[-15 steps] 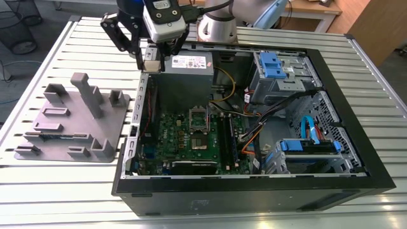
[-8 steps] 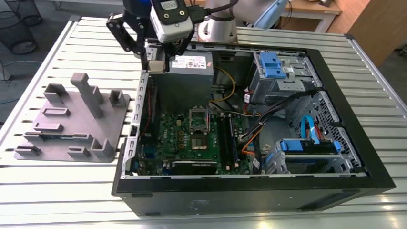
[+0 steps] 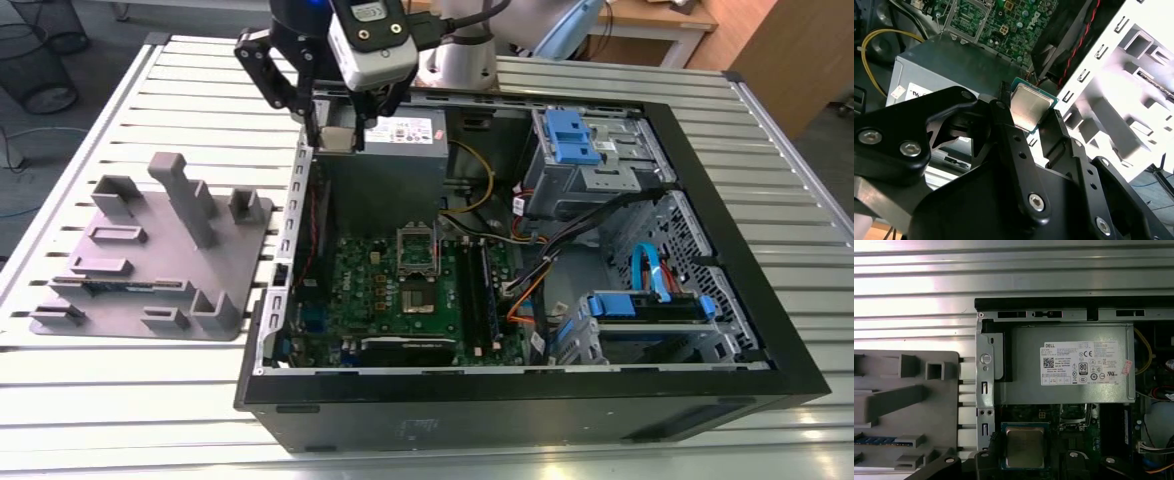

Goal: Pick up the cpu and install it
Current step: 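Pick up the cpu and move it towards the insertion slot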

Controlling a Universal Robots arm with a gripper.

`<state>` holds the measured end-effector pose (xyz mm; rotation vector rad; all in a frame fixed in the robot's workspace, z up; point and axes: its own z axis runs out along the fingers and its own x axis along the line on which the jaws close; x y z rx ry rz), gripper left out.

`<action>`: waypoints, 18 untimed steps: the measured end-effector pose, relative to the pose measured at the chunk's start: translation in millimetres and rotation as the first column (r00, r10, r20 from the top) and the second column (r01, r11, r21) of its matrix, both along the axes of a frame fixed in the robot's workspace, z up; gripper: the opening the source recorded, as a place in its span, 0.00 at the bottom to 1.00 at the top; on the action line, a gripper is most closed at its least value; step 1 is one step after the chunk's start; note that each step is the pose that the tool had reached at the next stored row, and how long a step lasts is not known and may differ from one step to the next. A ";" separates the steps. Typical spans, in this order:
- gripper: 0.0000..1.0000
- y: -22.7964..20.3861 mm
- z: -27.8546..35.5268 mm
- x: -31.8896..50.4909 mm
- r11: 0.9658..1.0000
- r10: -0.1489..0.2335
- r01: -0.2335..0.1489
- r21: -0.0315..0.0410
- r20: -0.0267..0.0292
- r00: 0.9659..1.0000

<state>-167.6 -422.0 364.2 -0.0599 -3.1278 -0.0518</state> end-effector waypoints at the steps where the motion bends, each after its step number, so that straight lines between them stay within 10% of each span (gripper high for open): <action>1: 0.47 0.0 0.0 0.9 1.000 0.000 0.000 0.000 0.000 1.000; 18: 0.47 0.0 -0.1 16.1 1.000 0.000 0.000 0.000 0.000 1.000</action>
